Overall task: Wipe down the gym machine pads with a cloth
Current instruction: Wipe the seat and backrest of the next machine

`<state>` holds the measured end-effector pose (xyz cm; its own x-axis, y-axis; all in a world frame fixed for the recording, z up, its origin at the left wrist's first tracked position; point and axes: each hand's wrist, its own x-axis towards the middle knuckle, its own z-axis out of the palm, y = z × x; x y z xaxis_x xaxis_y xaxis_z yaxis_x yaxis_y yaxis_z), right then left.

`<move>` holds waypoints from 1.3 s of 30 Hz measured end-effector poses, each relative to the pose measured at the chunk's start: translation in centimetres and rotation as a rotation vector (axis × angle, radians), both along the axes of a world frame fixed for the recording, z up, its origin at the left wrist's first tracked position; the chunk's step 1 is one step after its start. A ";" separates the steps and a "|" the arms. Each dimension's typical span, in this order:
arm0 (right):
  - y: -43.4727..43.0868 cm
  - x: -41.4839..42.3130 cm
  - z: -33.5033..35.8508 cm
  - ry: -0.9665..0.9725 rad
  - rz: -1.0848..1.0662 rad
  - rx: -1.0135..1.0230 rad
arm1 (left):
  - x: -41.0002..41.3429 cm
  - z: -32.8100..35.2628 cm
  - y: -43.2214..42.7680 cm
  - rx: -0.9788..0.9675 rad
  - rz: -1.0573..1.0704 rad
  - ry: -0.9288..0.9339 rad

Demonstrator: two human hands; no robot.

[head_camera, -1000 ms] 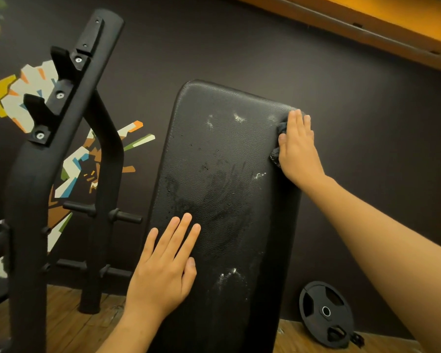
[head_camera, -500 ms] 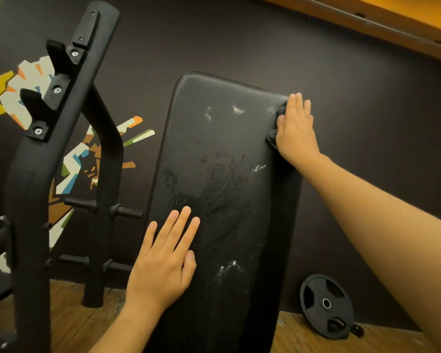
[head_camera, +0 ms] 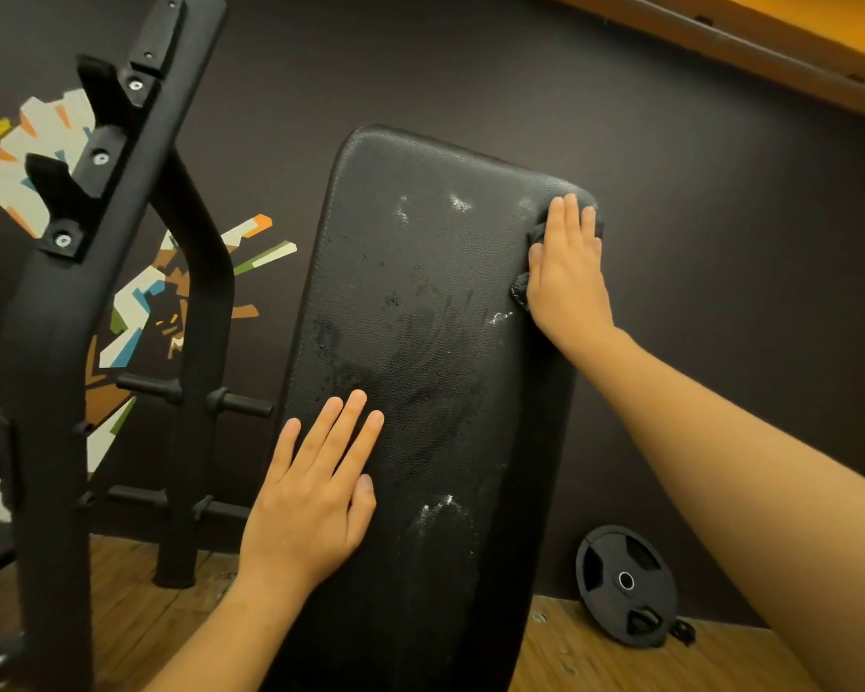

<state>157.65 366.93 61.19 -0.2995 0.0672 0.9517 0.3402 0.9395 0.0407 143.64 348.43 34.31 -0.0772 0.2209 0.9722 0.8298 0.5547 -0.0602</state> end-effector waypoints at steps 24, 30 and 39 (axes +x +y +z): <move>0.3 0.8 -3.2 0.006 0.026 -0.027 | 0.1 0.0 -0.1 0.001 -0.008 0.003; 0.6 1.4 -6.2 -0.058 -0.011 0.029 | 0.1 -0.1 -0.1 0.008 -0.005 0.008; 0.0 0.7 -5.3 0.024 -0.035 0.016 | 0.0 0.0 -0.1 0.013 -0.010 0.012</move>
